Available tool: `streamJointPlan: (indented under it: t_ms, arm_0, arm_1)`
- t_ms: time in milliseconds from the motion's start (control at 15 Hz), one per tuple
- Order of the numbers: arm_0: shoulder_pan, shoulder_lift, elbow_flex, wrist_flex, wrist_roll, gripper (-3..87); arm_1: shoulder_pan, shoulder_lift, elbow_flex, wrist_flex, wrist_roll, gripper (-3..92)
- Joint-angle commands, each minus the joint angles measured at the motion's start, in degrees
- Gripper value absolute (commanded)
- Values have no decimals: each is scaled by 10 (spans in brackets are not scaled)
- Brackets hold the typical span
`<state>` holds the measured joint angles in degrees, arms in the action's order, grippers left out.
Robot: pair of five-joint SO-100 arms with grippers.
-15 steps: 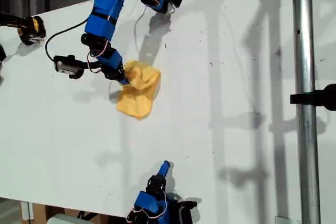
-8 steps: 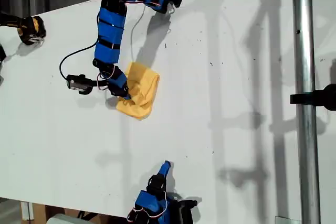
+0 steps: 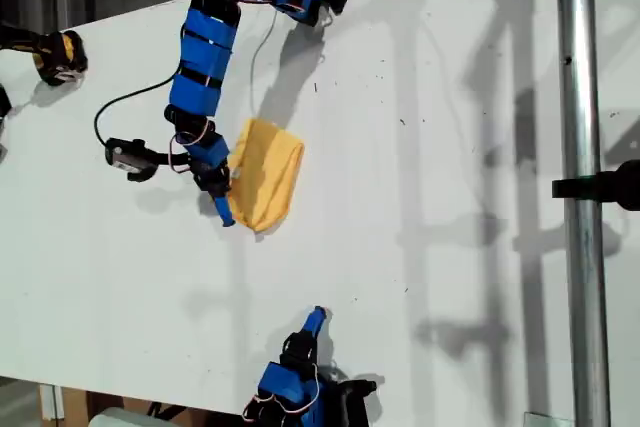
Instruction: Grasp corners of a towel and fold twice.
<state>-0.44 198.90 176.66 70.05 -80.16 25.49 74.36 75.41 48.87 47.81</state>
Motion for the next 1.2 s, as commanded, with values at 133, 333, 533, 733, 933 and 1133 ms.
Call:
streamJointPlan:
  t_ms: [133, 333, 533, 733, 933, 1133]
  arm_0:
    - [-17, 4, 17, 21, -105, 31]
    - [2, 4, 21, 29, -33, -4]
    - [20, 4, 22, 38, -11, -6]
    - [31, 4, 22, 40, 43, -6]
    - [31, 4, 22, 39, 257, -7]
    - [31, 4, 22, 40, 248, -7]
  arm_1:
    - [14, 323, 112, 99, -11, 233]
    - [-1, 586, 368, 198, 67, 110]
    - [-49, 825, 663, 212, 181, 113]
    - [-91, 1074, 853, 293, 287, 126]
    - [-89, 1141, 909, 352, 342, 169]
    - [-104, 1140, 907, 365, 372, 167]
